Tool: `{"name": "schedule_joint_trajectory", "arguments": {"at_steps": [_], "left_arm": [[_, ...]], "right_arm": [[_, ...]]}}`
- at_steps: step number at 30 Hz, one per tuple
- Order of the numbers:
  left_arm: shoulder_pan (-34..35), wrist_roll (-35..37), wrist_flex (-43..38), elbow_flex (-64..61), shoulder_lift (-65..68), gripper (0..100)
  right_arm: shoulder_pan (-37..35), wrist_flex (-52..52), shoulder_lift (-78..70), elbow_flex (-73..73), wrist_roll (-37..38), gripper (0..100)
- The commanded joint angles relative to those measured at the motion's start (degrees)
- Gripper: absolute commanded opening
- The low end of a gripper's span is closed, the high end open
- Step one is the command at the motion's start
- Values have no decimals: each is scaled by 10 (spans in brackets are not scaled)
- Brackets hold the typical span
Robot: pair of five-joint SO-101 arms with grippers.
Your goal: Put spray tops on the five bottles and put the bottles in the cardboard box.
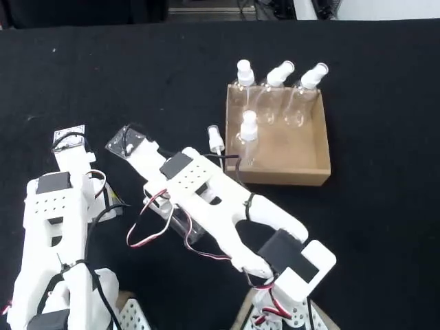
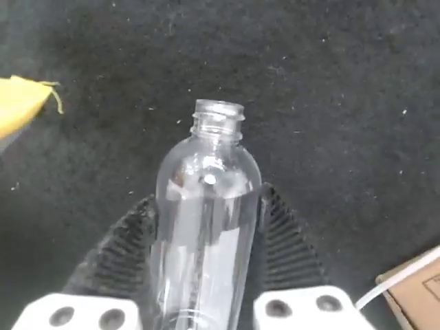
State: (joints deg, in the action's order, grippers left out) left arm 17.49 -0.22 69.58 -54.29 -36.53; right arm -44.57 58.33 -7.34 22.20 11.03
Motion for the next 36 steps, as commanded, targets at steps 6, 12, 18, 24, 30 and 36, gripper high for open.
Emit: {"name": "schedule_joint_trajectory", "arguments": {"at_steps": [6, 12, 18, 24, 30, 36], "left_arm": [[5, -1, -3, 19, -15, 213], [5, -2, -3, 17, -15, 213], [5, -2, -3, 16, -15, 213], [5, -2, -3, 15, -15, 213], [5, -2, -3, 15, -15, 213], [5, -2, -3, 15, -15, 213]], "right_arm": [[-44, 78, 15, -6, 9, 276], [-60, 84, 51, -18, -65, 238], [-43, 49, 39, 0, -81, 237], [-6, -14, 16, 27, -78, 205], [-5, 11, 38, 36, -78, 30], [-4, 47, 82, 36, -78, 43]]}}
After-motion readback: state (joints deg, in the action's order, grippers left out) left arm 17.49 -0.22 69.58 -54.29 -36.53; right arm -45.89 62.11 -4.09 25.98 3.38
